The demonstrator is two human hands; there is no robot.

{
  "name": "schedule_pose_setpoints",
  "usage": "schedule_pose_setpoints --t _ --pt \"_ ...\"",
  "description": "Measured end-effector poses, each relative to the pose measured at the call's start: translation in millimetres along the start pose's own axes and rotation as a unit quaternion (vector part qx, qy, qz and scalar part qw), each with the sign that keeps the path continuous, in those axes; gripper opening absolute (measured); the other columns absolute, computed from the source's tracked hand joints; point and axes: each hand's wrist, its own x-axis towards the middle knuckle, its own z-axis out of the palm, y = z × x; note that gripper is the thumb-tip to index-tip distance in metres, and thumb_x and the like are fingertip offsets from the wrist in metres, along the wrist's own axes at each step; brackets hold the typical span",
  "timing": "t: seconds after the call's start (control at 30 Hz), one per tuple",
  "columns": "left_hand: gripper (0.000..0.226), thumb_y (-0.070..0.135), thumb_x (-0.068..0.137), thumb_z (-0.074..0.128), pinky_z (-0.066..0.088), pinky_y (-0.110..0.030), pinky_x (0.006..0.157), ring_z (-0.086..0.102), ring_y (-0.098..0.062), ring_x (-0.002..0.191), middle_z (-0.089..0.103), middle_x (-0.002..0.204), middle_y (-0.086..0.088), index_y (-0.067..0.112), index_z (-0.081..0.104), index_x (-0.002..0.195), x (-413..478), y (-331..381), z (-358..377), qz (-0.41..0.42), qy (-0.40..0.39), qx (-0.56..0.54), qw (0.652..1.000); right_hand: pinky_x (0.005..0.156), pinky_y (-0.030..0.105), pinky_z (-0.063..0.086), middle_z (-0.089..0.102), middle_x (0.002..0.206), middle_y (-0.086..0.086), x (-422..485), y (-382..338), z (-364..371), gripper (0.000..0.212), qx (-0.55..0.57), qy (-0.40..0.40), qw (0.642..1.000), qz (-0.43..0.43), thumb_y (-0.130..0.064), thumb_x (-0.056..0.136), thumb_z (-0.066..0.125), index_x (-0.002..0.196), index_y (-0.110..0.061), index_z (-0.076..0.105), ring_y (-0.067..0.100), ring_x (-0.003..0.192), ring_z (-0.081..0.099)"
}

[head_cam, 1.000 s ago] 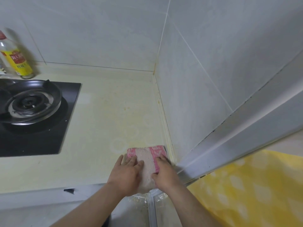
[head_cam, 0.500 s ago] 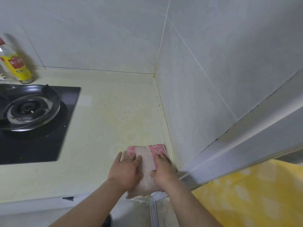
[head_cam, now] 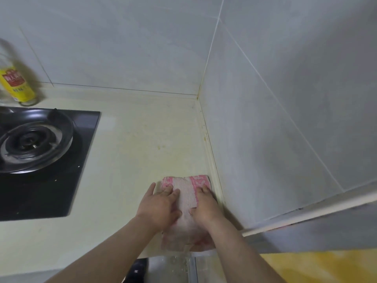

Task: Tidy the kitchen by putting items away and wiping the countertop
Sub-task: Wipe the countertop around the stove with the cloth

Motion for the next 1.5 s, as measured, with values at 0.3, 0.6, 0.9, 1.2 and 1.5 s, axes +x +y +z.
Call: schedule_pose_setpoints --t 0.3,0.6,0.9,1.2,1.5 --pt "0.074 0.059 0.092 0.039 -0.007 -0.042 0.12 0.018 -0.011 0.148 0.015 0.163 -0.001 0.027 0.016 0.154 38 -20 -18 0.008 -0.002 0.0 1.0 0.121 0.027 0.007 0.003 0.167 0.001 36 -12 -18 0.081 0.012 0.009 1.0 0.003 -0.027 0.094 0.062 0.158 -0.014 0.013 0.018 0.153 0.004" --pt "0.074 0.06 0.092 0.039 -0.007 -0.043 0.12 0.017 -0.012 0.149 0.015 0.163 0.0 0.027 0.015 0.154 76 -38 -34 0.015 -0.001 0.0 1.0 0.121 0.028 0.008 0.003 0.167 0.003 74 -24 -33 0.083 0.026 0.016 1.0 0.004 -0.026 0.094 0.064 0.158 -0.013 0.013 0.02 0.153 0.004" --pt "0.074 0.062 0.092 0.039 -0.005 -0.042 0.121 0.018 -0.012 0.148 0.014 0.163 0.0 0.028 0.016 0.154 114 -56 -49 0.015 0.004 -0.003 1.0 0.124 0.031 0.01 0.004 0.167 0.003 115 -37 -47 0.084 0.043 0.023 0.999 0.008 -0.024 0.092 0.066 0.158 -0.012 0.015 0.02 0.153 0.004" --pt "0.075 0.063 0.09 0.039 -0.003 -0.043 0.121 0.018 -0.01 0.148 0.016 0.163 0.002 0.03 0.018 0.154 155 -78 -59 0.018 0.019 -0.005 1.0 0.121 0.026 0.006 0.006 0.166 0.005 155 -51 -65 0.083 0.044 0.033 0.998 0.004 -0.022 0.092 0.067 0.157 -0.01 0.017 0.02 0.153 0.005" --pt "0.075 0.066 0.089 0.04 -0.004 -0.042 0.121 0.015 -0.007 0.148 0.017 0.162 0.004 0.031 0.019 0.153 194 -102 -73 0.028 0.027 -0.013 0.999 0.122 0.028 0.008 0.008 0.166 0.001 194 -61 -79 0.083 0.057 0.046 0.997 0.004 -0.023 0.091 0.069 0.157 -0.013 0.019 0.017 0.153 0.006"
